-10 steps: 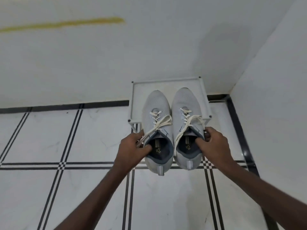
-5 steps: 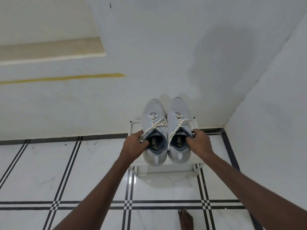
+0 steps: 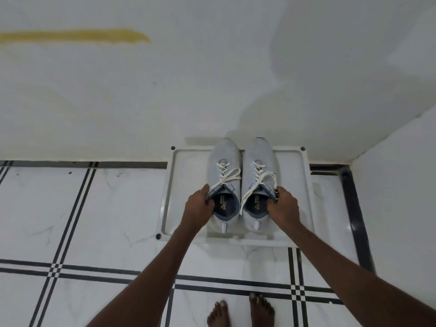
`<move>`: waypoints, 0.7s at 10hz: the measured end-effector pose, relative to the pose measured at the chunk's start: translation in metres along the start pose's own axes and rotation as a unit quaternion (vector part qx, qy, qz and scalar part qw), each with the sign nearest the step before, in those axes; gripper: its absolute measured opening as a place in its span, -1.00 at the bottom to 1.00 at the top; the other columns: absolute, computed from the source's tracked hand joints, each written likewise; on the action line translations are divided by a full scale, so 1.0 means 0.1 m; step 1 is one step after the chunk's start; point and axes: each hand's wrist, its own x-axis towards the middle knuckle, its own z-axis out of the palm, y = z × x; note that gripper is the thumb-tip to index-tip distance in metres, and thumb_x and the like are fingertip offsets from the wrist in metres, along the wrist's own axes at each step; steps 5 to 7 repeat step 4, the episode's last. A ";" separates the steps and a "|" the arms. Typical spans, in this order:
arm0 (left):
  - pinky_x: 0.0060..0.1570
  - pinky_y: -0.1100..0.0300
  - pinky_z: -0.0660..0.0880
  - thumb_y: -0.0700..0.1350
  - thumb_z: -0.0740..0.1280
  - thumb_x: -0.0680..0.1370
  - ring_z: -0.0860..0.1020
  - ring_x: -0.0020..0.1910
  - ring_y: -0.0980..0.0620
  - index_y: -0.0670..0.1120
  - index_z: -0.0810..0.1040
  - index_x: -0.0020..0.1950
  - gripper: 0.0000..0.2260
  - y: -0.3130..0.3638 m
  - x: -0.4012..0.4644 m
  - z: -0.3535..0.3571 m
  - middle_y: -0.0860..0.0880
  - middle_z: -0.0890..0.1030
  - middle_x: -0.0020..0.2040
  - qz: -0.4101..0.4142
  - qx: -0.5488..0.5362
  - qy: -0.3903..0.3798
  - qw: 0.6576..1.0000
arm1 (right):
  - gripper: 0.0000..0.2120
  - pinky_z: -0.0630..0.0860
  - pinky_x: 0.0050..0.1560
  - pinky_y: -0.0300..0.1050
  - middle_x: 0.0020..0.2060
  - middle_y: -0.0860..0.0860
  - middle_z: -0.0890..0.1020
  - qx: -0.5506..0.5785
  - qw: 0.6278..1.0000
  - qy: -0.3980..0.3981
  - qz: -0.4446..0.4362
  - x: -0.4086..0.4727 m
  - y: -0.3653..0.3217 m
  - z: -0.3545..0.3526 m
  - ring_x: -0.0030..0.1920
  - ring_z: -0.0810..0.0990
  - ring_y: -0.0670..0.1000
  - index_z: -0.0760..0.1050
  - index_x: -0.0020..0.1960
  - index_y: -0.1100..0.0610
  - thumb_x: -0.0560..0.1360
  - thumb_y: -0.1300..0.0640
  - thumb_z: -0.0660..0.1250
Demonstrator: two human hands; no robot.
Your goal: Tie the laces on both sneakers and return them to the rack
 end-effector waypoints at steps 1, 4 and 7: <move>-0.22 0.12 0.40 -0.27 0.23 0.50 0.53 -0.20 -0.14 -0.17 0.44 0.02 -0.88 -0.13 0.03 0.18 -0.15 0.60 -0.16 -0.007 -0.006 -0.004 1.000 | -0.88 0.53 -0.19 0.03 -0.21 0.15 0.63 -0.002 1.000 0.000 0.003 0.06 0.13 0.13 -0.21 0.58 0.21 0.48 -0.09 0.22 0.37 0.27 0.31; 0.13 0.07 0.42 -0.16 0.32 0.57 0.54 0.19 -0.24 -0.25 0.40 0.40 -0.58 -0.07 -0.09 0.15 -0.25 0.58 0.20 -0.025 -0.011 0.004 1.000 | -0.73 0.50 -0.12 -0.02 -0.11 0.16 0.63 -0.027 0.999 -0.029 0.020 -0.04 0.05 0.06 -0.07 0.60 0.23 0.47 0.03 0.23 0.40 0.11 0.37; 0.13 0.07 0.42 -0.16 0.32 0.57 0.54 0.19 -0.24 -0.25 0.40 0.40 -0.58 -0.07 -0.09 0.15 -0.25 0.58 0.20 -0.025 -0.011 0.004 1.000 | -0.73 0.50 -0.12 -0.02 -0.11 0.16 0.63 -0.027 0.999 -0.029 0.020 -0.04 0.05 0.06 -0.07 0.60 0.23 0.47 0.03 0.23 0.40 0.11 0.37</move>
